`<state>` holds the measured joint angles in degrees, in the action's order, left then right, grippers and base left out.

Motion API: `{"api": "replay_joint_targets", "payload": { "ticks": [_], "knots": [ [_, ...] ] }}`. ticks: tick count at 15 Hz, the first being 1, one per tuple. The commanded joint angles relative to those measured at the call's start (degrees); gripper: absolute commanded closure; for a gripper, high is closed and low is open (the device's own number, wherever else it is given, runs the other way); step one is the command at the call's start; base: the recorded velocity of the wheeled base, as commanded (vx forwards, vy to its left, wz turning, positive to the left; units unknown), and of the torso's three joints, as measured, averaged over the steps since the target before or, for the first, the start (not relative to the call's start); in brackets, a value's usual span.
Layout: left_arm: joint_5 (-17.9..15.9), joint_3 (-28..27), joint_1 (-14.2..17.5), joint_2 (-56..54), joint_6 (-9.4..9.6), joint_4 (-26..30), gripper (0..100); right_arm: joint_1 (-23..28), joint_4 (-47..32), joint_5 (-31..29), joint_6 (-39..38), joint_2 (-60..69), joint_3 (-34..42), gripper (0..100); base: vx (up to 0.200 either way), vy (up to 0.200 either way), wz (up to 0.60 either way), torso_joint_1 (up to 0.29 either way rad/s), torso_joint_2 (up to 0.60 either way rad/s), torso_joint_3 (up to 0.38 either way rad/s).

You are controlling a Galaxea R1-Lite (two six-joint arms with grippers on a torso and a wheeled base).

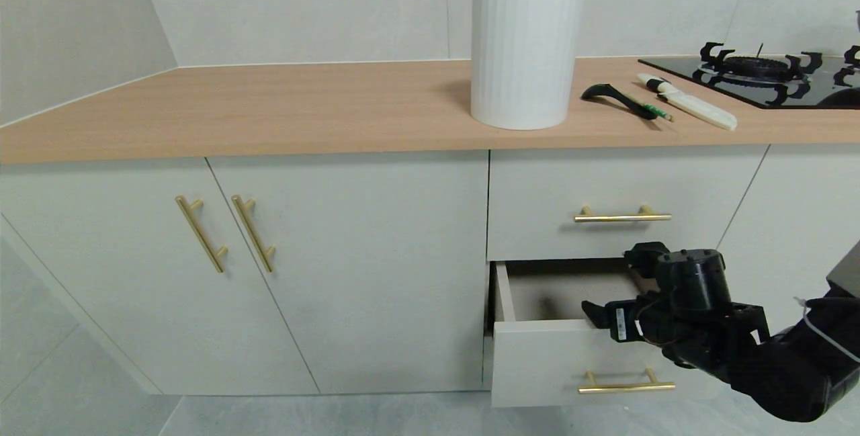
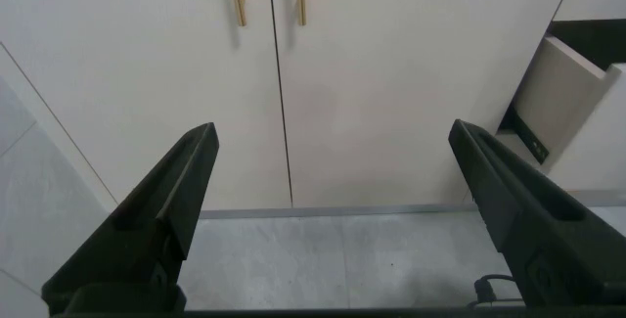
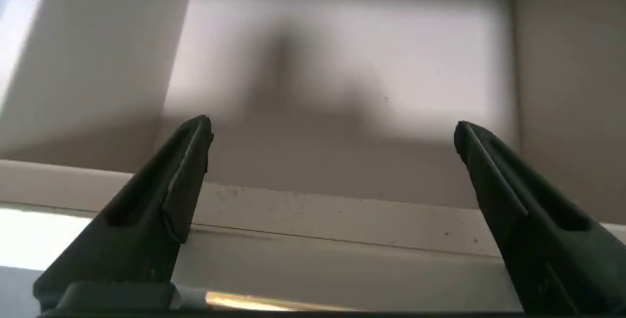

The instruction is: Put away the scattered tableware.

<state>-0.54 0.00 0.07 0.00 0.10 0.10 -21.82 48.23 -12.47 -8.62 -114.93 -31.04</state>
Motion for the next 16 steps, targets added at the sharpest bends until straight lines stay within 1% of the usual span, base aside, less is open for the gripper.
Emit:
{"api": "replay_joint_targets", "payload": {
  "ticks": [1, 2, 6, 10, 11, 14, 15, 16],
  "knots": [
    [0.01, 0.0, 0.01, 0.09, -0.01, -0.01, 0, -0.24, -3.84, 0.17, 0.27, 3.84, -0.52, 0, 0.0, 0.0, 0.0, 0.0, 0.0, 0.0],
    [0.01, 0.0, 0.01, 0.0, -0.01, -0.01, 0, -0.59, -7.88, 0.25, 0.27, 5.95, -0.95, 0, 0.0, 0.0, 0.0, 0.0, 0.0, 0.0],
    [0.01, 0.0, 0.01, 0.0, -0.01, -0.01, 0, -3.49, -19.22, 0.25, 0.44, 11.13, -1.48, 0, 0.0, 0.0, 0.0, 0.0, 0.0, 0.0],
    [0.01, 0.0, 0.01, 0.09, -0.01, -0.01, 0, -4.11, -31.18, 1.92, 1.59, 15.09, -3.59, 0, 0.0, 0.0, 0.0, 0.0, 0.0, 0.0],
    [0.01, 0.0, 0.01, 0.09, -0.01, -0.01, 0, -4.19, -32.76, 1.92, 1.59, 15.44, -3.94, 0, 0.0, 0.0, 0.0, 0.0, 0.0, 0.0],
    [0.01, 0.0, 0.01, 0.0, -0.01, -0.01, 0, -5.34, -42.51, 1.92, 1.59, 18.08, -6.05, 0, 0.0, 0.0, 0.0, 0.0, 0.0, 0.0],
    [0.01, 0.0, 0.01, 0.0, -0.01, -0.01, 0, -5.78, -44.1, 1.92, 1.59, 18.25, -6.4, 0, 0.0, 0.0, 0.0, 0.0, 0.0, 0.0],
    [0.01, 0.0, 0.01, 0.09, -0.01, -0.01, 0, -6.3, -48.31, 1.92, 1.59, 18.78, -7.37, 0, 0.0, 0.0, 0.0, 0.0, 0.0, 0.0]
  ]
}}
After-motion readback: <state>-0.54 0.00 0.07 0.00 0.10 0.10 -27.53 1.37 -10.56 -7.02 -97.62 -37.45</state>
